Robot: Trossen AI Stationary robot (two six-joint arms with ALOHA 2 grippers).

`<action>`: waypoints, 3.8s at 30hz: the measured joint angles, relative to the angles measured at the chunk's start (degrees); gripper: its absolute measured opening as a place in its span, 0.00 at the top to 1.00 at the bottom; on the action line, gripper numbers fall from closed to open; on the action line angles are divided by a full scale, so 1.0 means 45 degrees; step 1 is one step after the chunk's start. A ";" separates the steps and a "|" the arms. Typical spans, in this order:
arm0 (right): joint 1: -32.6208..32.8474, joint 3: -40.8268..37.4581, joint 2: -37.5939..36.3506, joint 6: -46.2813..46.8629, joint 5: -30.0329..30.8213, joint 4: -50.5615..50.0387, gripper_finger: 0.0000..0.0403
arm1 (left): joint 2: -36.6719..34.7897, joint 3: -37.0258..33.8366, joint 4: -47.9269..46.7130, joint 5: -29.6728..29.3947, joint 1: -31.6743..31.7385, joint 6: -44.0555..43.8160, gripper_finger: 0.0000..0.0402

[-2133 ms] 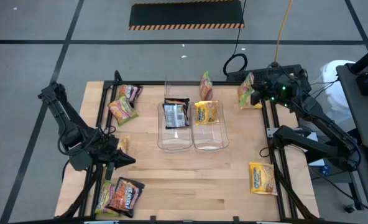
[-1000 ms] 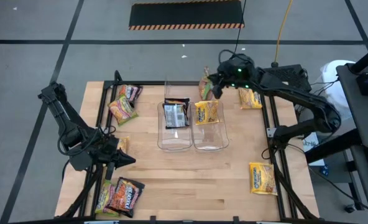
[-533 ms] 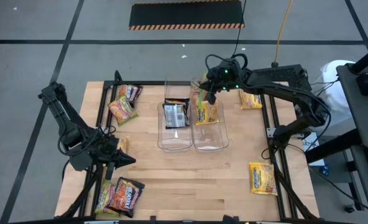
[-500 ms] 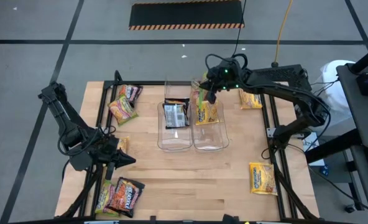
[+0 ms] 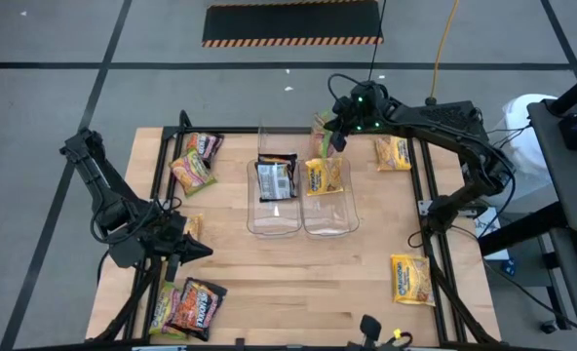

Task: Sort Maruchan noodles
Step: Put the green noodle pack into the top transparent bin

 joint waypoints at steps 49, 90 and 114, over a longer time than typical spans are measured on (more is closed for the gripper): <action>-0.1730 -0.0010 0.1988 -0.0529 -0.0113 0.0681 1.00 | 0.0219 0.0000 0.0093 -0.0656 0.0428 -0.0773 0.98; -0.1429 -0.0010 -0.0315 -0.2250 -0.2813 -0.2587 1.00 | 0.0214 0.0000 0.0093 -0.0617 0.0428 -0.0584 0.98; -0.1918 0.0000 0.0931 -0.2258 -0.2808 -0.0158 1.00 | 0.0214 -0.0005 0.0376 -0.0641 0.0900 -0.0626 0.98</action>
